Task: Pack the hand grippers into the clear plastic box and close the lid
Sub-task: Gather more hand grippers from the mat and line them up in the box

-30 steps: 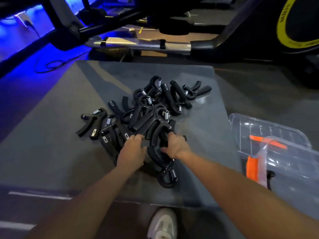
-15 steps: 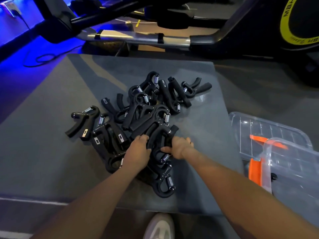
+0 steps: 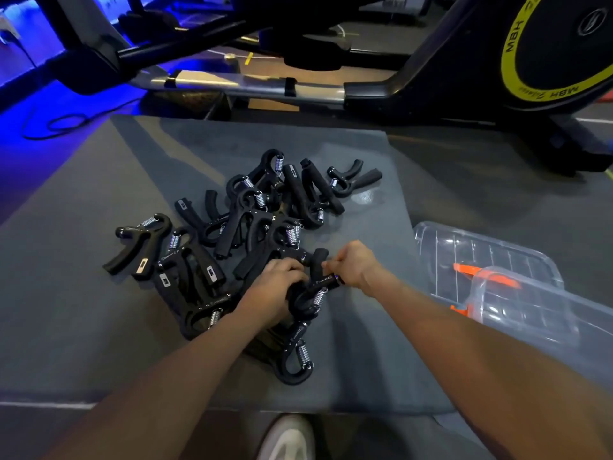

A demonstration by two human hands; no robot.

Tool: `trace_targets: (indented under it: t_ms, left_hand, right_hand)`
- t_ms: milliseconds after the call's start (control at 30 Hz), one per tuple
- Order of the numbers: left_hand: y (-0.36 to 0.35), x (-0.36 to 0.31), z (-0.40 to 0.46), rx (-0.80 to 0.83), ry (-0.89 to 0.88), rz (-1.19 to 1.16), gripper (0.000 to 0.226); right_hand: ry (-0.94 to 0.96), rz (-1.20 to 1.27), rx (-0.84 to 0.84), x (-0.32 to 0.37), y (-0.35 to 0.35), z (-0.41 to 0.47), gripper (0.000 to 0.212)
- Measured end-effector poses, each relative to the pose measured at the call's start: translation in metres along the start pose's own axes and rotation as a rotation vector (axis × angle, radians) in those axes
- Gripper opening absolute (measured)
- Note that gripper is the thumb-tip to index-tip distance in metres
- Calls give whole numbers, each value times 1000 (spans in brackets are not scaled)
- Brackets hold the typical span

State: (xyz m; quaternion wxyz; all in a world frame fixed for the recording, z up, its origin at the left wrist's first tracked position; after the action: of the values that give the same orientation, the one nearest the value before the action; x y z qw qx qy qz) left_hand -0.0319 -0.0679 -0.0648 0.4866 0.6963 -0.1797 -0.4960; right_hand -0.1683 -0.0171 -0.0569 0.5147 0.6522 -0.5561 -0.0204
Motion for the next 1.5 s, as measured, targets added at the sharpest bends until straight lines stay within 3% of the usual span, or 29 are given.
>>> trace_targets:
  t_ms: [67,133,233,300,400,467,567,767,900,1033,1133,1200,1400,1500]
  left_hand:
    - [-4,1,2,13,-12,-91,43]
    - [4,3,5,-92,9,-292,36]
    - [17,16,9,-214,203,-599,28]
    - [19,16,13,-240,275,-781,26]
    - [19,1,17,-216,321,-1030,28]
    - [18,-13,23,-159,323,-1081,24]
    - [13,-48,36,-104,289,-1114,15]
    - [-21,-140,69,-128,232,-855,3]
    - [-60,-213,76,-37,145,-615,31]
    - [-111,-258,75,59,100,-357,53]
    - [-137,-269,76,64,128,-139,59]
    - [-149,-271,80,43,124,-54,53]
    - [-162,-248,96,-54,184,-14,44]
    - [-164,-244,98,-72,154,3,43]
  right_hand:
    - [-37,128,7,-6,2,3,39]
    - [-67,400,15,-10,5,4,40]
    - [-69,702,20,-11,12,2,34]
    - [4,571,57,-4,12,-1,24]
    - [92,323,189,2,8,-14,40]
    - [131,222,222,-1,17,-22,37]
    - [106,270,254,-26,47,-34,30]
    - [16,352,132,-107,125,-79,17]
    - [-54,369,-40,-178,169,-109,23]
    - [-154,350,-158,-249,189,-129,13]
    - [-257,281,-190,-297,188,-136,10]
    - [-330,220,-197,-327,182,-132,20]
    - [-553,82,-172,-375,153,-105,13]
    - [-587,77,-174,-379,138,-88,22]
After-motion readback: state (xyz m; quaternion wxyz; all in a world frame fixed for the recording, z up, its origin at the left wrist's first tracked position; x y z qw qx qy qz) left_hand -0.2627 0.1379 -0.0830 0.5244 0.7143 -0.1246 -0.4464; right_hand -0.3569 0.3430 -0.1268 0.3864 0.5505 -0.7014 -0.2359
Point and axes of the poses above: each hand's wrist, its own z-axis towards the middle knuckle, its own y-axis out of the back of the hand, x = y × z, the point moved 8 cm from there along z, towards the middle knuckle, and after that the axes turned 4 degrees about -y, right-handed, at the moved point
